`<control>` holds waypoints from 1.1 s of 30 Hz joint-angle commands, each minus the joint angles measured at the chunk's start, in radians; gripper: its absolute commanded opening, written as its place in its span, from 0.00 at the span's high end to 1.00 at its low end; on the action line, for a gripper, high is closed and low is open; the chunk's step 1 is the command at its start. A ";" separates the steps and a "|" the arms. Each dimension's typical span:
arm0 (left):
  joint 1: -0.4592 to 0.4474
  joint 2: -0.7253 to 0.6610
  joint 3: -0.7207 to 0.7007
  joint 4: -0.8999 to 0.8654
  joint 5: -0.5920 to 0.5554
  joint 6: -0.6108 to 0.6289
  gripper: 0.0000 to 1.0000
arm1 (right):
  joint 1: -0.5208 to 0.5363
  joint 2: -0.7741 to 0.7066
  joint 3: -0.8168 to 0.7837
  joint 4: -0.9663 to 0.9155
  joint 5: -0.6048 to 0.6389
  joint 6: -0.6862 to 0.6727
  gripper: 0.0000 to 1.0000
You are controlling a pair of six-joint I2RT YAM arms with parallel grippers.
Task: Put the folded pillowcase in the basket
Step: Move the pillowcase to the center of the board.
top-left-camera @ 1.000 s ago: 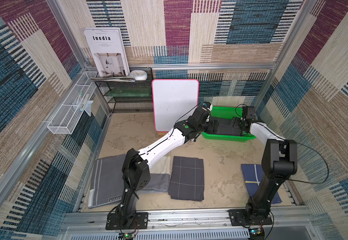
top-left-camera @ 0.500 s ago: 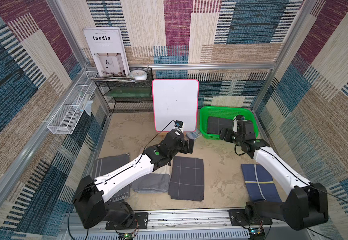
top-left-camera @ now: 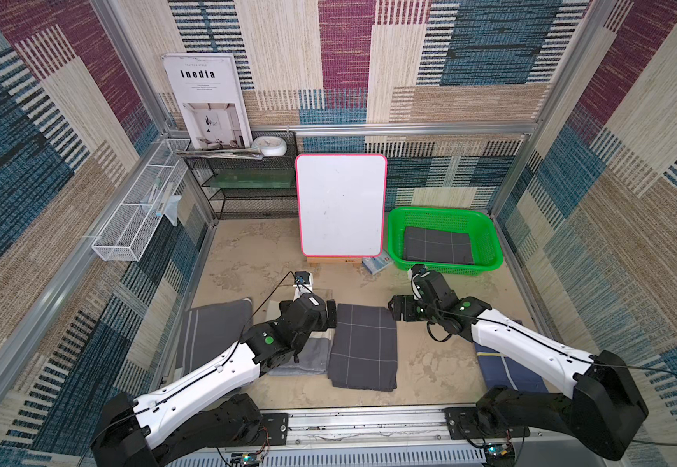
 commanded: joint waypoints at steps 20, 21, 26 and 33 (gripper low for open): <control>0.012 -0.021 -0.089 0.019 -0.065 0.005 0.01 | 0.223 0.284 0.081 -0.179 0.023 0.033 0.11; 0.012 -0.013 -0.087 0.022 -0.063 0.007 0.01 | 0.228 0.296 0.085 -0.189 0.032 0.034 0.11; 0.024 0.034 -0.090 0.065 -0.030 0.006 0.01 | 0.227 0.333 0.108 -0.273 0.133 0.052 0.11; 0.045 0.110 -0.068 0.070 0.026 0.006 0.01 | 0.182 0.416 0.164 -0.358 0.242 0.109 0.10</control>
